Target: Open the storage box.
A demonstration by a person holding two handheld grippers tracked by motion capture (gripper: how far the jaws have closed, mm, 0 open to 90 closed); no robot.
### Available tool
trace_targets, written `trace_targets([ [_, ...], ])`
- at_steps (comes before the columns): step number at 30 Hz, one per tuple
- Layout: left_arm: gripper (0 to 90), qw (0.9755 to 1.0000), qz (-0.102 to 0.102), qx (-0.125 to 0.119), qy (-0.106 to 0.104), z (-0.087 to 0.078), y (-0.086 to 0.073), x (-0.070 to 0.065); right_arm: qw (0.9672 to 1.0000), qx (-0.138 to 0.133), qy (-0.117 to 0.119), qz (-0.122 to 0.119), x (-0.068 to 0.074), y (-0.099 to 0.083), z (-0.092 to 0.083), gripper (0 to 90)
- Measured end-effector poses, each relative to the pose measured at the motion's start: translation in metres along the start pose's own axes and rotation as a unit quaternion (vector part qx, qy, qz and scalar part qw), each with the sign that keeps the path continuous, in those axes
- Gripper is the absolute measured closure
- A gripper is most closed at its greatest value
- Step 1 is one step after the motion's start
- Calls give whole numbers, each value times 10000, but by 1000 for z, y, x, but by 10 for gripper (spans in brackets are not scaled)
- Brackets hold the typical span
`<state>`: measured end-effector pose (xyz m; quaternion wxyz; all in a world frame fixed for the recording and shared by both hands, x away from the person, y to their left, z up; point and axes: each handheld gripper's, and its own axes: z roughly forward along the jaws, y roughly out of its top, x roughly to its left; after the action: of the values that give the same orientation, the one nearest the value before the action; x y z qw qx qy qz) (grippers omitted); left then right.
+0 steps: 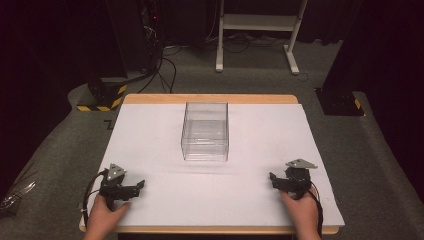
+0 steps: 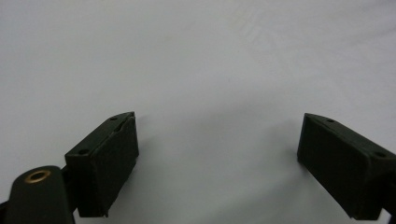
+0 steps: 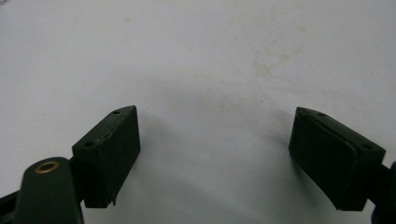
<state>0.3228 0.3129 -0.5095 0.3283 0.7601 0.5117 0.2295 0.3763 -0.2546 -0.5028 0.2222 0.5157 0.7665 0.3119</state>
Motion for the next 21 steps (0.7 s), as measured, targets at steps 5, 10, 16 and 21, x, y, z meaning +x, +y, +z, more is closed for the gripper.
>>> trace_targets([
  [5, 127, 10000, 2, 0, 0, 0, 0, 0, 10000, 8, 1, -1, 0, 0, 0, 165],
  [10, 127, 10000, 1, 2, -2, 0, 0, 0, 10000, 7, 1, -2, 0, 0, 0, 165],
  [16, 127, 10000, 2, 2, -1, 0, 0, 0, 10000, 4, -9, -20, 0, 0, 0, 165],
  [21, 127, 10000, 2, 4, -2, 0, 0, 0, 9999, -20, -91, -89, 2, 0, -1, 167],
])
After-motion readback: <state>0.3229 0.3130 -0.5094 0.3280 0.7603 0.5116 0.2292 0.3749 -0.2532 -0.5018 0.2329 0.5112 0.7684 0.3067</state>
